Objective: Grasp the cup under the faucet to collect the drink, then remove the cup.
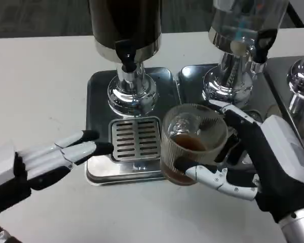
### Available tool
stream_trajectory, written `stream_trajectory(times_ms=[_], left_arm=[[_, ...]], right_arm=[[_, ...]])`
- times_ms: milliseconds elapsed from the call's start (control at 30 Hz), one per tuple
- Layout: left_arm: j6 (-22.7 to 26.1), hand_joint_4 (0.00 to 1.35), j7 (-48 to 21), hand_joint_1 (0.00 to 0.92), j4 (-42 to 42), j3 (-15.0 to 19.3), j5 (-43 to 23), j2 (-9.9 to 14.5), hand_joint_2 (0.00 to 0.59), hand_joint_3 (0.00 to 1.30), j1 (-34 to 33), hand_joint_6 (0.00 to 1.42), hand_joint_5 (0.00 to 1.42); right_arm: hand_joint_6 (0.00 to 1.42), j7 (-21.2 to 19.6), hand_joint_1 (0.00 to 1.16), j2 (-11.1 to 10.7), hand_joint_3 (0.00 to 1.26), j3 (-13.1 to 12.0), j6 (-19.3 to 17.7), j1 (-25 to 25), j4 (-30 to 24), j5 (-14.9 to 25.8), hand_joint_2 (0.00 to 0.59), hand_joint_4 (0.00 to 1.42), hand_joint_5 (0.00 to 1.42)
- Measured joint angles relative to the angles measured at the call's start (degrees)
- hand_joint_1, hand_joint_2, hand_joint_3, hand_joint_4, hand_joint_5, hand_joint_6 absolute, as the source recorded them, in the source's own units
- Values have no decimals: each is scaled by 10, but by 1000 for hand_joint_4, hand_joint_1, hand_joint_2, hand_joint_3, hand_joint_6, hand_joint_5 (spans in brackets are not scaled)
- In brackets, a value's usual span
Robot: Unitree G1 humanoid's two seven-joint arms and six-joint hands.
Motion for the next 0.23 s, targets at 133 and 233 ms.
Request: stream_trajectory(times_ms=[133,233], left_arm=[[0,0,0,0,0,0,1,0,69,54,0,137,0],[0,0,0,0,0,4,2,0,69,54,2,137,0]], right_arm=[[902,0,594,0,459,-3,0,-2,0,0,308,662,811],[902,0,594,-1,459,-5,-1,-2,0,2,308,662,811]])
